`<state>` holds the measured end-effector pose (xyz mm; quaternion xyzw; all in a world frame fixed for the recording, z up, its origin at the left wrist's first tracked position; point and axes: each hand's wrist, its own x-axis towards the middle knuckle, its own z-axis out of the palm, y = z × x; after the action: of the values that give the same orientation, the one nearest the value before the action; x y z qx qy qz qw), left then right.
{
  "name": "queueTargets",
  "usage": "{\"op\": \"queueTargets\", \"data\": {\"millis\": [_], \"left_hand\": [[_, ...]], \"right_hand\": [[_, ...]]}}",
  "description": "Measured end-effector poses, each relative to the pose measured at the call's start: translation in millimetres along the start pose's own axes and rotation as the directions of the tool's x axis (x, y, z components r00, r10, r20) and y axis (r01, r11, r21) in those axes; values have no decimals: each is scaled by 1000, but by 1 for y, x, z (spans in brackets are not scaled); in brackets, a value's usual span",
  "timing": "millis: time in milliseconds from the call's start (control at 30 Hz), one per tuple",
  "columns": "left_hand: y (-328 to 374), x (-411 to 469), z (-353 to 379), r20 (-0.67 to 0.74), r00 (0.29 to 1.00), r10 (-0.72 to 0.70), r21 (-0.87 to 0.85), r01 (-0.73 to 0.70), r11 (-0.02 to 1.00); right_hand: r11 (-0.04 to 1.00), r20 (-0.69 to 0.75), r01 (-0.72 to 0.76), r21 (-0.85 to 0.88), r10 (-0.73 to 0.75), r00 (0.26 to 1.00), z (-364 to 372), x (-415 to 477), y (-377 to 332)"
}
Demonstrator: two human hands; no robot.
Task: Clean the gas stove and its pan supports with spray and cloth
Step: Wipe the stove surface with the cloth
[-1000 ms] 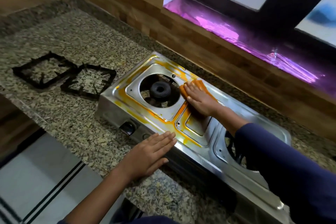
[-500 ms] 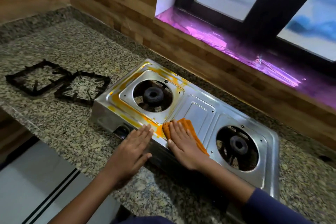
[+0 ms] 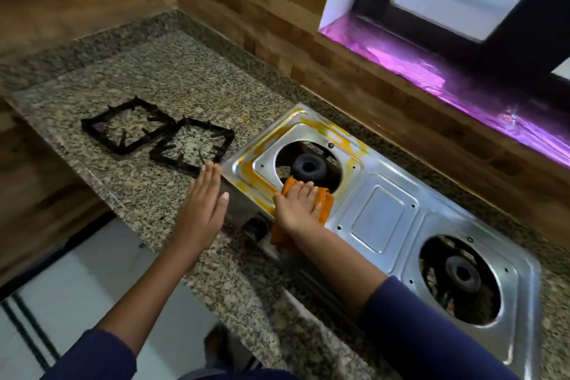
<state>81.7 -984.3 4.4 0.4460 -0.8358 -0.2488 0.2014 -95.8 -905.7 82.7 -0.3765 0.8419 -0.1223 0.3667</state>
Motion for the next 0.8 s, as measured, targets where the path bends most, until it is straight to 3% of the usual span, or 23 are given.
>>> {"op": "queueTargets", "data": {"millis": [100, 233, 333, 467, 600, 800], "left_hand": [[-5, 14, -9, 61, 998, -14, -117, 21, 993], [-11, 18, -18, 111, 994, -1, -231, 27, 973], [-16, 20, -20, 104, 995, -6, -351, 43, 936], [-17, 28, -29, 136, 990, -41, -501, 104, 859], [-23, 39, -38, 227, 970, -82, -674, 217, 706], [-23, 43, -45, 339, 921, -192, -764, 389, 514]], "right_hand": [[986, 38, 73, -148, -69, 997, -24, 6, 10], [824, -76, 300, -480, -380, 922, -7, -2, 44], [781, -174, 322, -534, -475, 863, 23, -2, 40], [842, -311, 247, -479, -426, 850, 43, 14, 4], [901, -403, 196, -386, -356, 843, 64, 40, -41], [985, -499, 51, -163, -127, 857, 72, 84, -97]]}}
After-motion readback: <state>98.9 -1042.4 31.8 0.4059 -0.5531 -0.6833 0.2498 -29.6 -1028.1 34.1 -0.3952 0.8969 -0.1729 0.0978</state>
